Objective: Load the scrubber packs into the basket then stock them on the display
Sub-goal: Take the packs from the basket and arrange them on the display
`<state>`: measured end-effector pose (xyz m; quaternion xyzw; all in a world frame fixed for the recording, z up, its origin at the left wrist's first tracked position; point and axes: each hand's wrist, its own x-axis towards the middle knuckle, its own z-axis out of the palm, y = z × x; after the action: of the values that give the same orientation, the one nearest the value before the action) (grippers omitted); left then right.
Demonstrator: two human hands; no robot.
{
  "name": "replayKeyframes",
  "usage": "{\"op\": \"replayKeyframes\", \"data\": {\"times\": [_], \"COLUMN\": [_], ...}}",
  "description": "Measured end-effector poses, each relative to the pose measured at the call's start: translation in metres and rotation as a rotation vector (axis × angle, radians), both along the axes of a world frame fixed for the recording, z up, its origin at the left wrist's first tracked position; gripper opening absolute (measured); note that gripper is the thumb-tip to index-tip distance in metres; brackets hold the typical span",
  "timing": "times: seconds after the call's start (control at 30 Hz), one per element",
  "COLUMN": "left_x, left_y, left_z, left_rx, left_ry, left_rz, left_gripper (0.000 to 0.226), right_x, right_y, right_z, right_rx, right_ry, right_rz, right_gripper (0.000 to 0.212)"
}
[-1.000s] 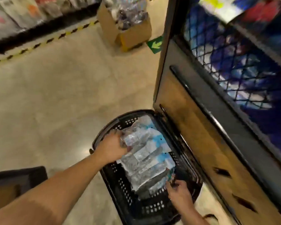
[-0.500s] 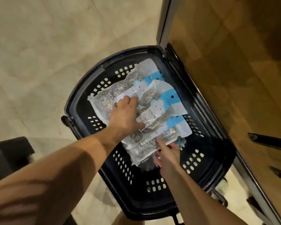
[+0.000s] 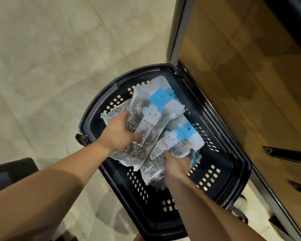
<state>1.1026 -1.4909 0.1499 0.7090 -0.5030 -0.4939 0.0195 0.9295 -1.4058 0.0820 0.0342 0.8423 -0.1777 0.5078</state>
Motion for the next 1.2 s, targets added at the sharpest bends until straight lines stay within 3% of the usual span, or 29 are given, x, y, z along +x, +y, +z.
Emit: {"op": "replayKeyframes", "data": {"times": [0.07,0.13,0.23,0.37,0.53,0.6,0.7,0.83,0.9,1.13,1.2], "left_x": [0.014,0.023,0.032,0.041,0.044,0.041,0.033,0.002,-0.025,-0.183,-0.243], "left_y": [0.006,0.010,0.018,0.025,0.021,0.019,0.010,-0.007,-0.014,-0.022,-0.019], "left_z": [0.010,0.021,0.044,0.101,0.218,0.275,0.363,0.476,0.523,0.641,0.656], "left_rx": [-0.018,0.005,0.029,-0.025,-0.129,-0.199,-0.303,-0.445,-0.499,-0.525,-0.521], "left_ry": [0.019,0.023,0.067,0.121,0.178,0.191,0.240,0.351,0.428,0.711,0.782], "left_rz": [0.085,0.157,0.289,0.368,0.399,0.422,0.442,0.407,0.370,0.207,0.165], "left_gripper": [0.074,0.068,0.056,0.058,0.059,0.066,0.086,0.122,0.126,0.092,0.061], "right_x": [0.007,0.013,0.011,-0.002,-0.018,-0.028,-0.050,-0.094,-0.125,-0.278,-0.335], "right_y": [-0.001,-0.004,-0.003,0.002,-0.006,-0.011,-0.022,-0.032,-0.030,0.002,0.019], "right_z": [0.003,0.013,0.040,0.108,0.244,0.305,0.399,0.517,0.566,0.675,0.689], "right_rx": [-0.032,-0.068,-0.125,-0.171,-0.320,-0.423,-0.598,-0.831,-0.940,-1.155,-1.196], "right_ry": [-0.013,-0.018,-0.016,-0.022,-0.079,-0.084,-0.038,0.004,0.032,0.221,0.237], "right_rz": [0.002,-0.009,-0.039,0.046,0.196,0.285,0.398,0.402,0.377,0.159,0.084], "right_gripper": [0.102,0.103,0.093,0.076,0.074,0.063,0.041,0.036,0.032,0.018,0.021]}}
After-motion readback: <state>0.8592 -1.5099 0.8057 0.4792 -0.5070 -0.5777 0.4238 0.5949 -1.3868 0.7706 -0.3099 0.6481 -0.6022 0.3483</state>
